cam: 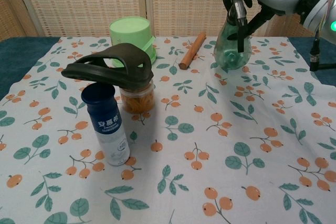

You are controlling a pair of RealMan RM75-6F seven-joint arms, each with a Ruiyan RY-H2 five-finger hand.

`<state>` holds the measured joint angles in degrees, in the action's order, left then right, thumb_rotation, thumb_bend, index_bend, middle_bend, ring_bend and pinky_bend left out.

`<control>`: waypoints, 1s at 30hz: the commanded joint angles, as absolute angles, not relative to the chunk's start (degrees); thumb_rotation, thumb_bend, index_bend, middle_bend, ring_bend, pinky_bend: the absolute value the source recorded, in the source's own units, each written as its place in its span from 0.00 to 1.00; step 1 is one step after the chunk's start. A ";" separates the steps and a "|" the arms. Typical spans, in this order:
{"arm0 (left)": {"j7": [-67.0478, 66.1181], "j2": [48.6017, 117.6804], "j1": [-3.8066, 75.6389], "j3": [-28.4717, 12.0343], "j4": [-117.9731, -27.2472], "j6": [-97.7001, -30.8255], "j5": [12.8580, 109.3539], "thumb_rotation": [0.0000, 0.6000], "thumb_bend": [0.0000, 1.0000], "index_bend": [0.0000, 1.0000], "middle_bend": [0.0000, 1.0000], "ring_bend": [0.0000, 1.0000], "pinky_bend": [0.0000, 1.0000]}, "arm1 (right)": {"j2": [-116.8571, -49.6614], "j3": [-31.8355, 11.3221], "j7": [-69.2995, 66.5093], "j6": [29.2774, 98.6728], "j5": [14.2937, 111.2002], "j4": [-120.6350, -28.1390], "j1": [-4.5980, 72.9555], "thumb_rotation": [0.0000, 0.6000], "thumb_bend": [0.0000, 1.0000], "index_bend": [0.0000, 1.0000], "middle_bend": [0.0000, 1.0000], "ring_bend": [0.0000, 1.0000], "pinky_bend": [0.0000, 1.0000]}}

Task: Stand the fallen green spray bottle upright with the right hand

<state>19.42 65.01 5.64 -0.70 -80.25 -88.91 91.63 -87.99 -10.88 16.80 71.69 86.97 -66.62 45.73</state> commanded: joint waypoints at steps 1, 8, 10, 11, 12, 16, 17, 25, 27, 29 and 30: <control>19.18 65.02 5.75 -0.64 -80.37 -88.75 91.72 1.00 0.22 0.02 0.01 0.00 0.00 | -88.36 -12.91 16.89 73.10 84.83 -69.16 44.83 1.00 0.06 0.82 0.65 0.59 0.66; 18.92 65.00 5.80 -0.44 -80.62 -88.75 92.00 1.00 0.22 0.02 0.01 0.00 0.00 | -88.54 -18.50 20.93 74.71 75.93 -78.80 42.84 1.00 0.08 0.82 0.65 0.60 0.68; 18.98 65.00 5.82 -0.35 -80.58 -88.74 92.14 1.00 0.22 0.02 0.01 0.00 0.00 | -89.00 -19.96 21.99 75.15 73.01 -81.00 42.31 1.00 0.08 0.82 0.65 0.61 0.68; 18.99 64.99 5.81 -0.25 -80.61 -88.82 92.33 1.00 0.22 0.02 0.01 0.00 0.00 | -89.30 -21.04 22.59 75.39 70.74 -82.78 41.94 1.00 0.08 0.82 0.65 0.61 0.68; 18.99 64.97 5.79 -0.18 -80.64 -88.89 92.46 1.00 0.22 0.02 0.01 0.00 0.00 | -89.41 -21.75 23.29 75.52 69.16 -84.13 41.75 1.00 0.08 0.82 0.65 0.61 0.68; 18.93 64.85 5.69 0.06 -80.85 -89.23 92.93 1.00 0.22 0.02 0.01 0.00 0.00 | -89.62 -24.91 26.43 77.14 63.57 -89.56 41.34 1.00 0.10 0.82 0.65 0.61 0.69; 18.96 64.83 5.69 0.10 -80.88 -89.30 93.03 1.00 0.22 0.02 0.01 0.00 0.00 | -89.76 -25.65 27.11 77.69 62.42 -90.59 41.33 1.00 0.10 0.82 0.65 0.61 0.69; 19.54 64.51 5.74 0.44 -81.34 -89.62 93.77 1.00 0.22 0.02 0.01 0.00 0.00 | -91.12 -32.34 33.50 81.84 47.62 -98.82 41.73 1.00 0.12 0.82 0.65 0.62 0.69; 19.73 64.44 5.70 0.48 -81.35 -89.82 93.90 1.00 0.22 0.02 0.01 0.00 0.00 | -91.25 -32.76 33.83 82.34 46.42 -99.36 41.77 1.00 0.13 0.82 0.65 0.62 0.69; 19.80 64.42 5.68 0.50 -81.34 -89.88 93.95 1.00 0.22 0.02 0.01 0.00 0.00 | -91.30 -32.91 33.94 82.51 45.94 -99.57 41.80 1.00 0.13 0.82 0.65 0.62 0.69; 19.87 64.39 5.66 0.51 -81.34 -89.96 93.98 1.00 0.22 0.02 0.01 0.00 0.00 | -91.39 -33.10 33.87 82.66 45.34 -99.79 41.78 1.00 0.13 0.82 0.66 0.62 0.69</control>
<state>19.86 64.40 5.67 0.50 -81.34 -89.94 93.97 -91.21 -32.81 33.77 82.41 45.83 -99.46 41.74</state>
